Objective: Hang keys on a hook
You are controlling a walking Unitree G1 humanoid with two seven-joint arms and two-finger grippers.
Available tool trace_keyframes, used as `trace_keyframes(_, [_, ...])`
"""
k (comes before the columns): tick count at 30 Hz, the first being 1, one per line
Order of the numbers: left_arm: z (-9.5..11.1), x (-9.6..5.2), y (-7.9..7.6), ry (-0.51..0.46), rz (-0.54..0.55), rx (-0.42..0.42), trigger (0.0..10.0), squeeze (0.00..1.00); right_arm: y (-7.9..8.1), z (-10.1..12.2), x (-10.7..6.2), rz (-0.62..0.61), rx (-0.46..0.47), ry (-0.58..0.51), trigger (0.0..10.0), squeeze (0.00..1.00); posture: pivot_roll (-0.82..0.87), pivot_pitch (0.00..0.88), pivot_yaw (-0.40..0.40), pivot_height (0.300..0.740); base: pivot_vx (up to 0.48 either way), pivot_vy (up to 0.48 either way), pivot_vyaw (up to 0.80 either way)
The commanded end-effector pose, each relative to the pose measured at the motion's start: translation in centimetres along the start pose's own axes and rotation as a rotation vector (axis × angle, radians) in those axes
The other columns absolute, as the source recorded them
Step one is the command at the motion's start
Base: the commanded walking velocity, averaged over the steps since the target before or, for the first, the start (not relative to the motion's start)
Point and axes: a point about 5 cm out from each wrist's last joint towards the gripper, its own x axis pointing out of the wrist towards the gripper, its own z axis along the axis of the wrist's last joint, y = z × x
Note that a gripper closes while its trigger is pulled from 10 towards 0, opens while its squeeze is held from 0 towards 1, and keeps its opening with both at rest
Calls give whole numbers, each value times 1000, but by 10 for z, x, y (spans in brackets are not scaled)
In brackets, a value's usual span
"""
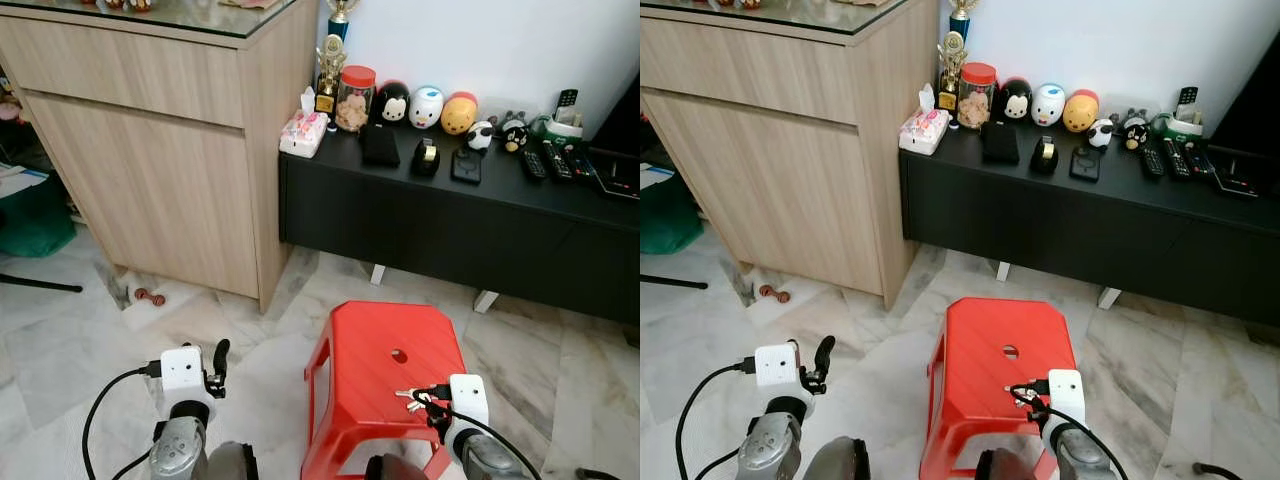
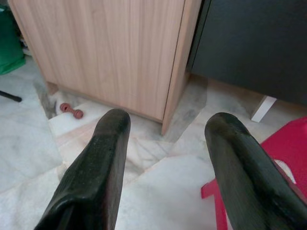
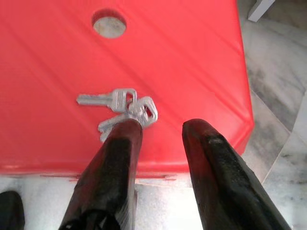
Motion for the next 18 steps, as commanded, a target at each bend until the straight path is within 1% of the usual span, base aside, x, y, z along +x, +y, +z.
trace_keyframes(1, [-3,0,-3,15,-3,-7,10000,0,-2,0,0,-3,-8,6,10000,0,32,24,-139,639,262,0,0])
trace_keyframes(12, [-3,-1,-2,16,1,-2,10000,0,-1,-2,0,1,-6,10,10000,0,33,26,-140,639,278,0,0])
trace_keyframes(18, [-4,-1,-2,22,0,1,10000,0,3,-8,-1,18,-23,33,10000,0,33,28,-142,639,0,0,0])
